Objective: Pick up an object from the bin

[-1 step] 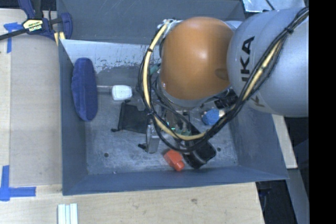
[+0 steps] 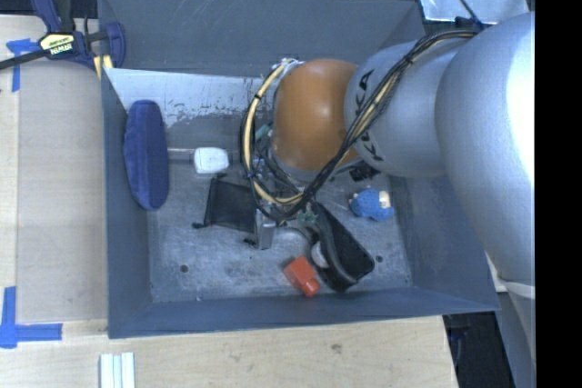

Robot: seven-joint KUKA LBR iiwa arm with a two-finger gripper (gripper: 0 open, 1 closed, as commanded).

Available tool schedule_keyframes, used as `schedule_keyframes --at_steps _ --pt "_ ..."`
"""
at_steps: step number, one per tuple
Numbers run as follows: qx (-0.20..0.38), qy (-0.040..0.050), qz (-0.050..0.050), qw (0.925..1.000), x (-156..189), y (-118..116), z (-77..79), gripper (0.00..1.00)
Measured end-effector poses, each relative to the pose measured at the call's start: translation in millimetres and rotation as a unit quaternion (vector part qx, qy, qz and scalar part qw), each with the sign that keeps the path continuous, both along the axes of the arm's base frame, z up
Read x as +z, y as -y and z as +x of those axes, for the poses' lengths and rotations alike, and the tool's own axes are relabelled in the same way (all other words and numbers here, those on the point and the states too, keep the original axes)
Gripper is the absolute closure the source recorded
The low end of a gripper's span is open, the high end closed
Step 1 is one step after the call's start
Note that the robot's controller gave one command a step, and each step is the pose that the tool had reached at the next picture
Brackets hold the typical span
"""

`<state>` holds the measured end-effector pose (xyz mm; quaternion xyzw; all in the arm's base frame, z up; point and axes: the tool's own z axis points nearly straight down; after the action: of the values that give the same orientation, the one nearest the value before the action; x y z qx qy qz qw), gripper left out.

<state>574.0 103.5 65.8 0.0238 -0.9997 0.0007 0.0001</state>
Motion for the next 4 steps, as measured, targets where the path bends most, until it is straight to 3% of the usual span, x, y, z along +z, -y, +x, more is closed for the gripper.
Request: schedule_keyframes --at_steps 1,2,3,4 --pt "0.085 0.0038 0.002 0.9963 36 -32 -2.2 0.00" --pt "0.039 0.0003 0.001 0.9993 34 -27 -9.8 0.00" --pt "0.141 -0.0008 0.001 0.9900 4 -44 -4.1 0.00" --pt "0.140 -0.0003 0.001 0.9902 4 -44 -3.4 0.00"
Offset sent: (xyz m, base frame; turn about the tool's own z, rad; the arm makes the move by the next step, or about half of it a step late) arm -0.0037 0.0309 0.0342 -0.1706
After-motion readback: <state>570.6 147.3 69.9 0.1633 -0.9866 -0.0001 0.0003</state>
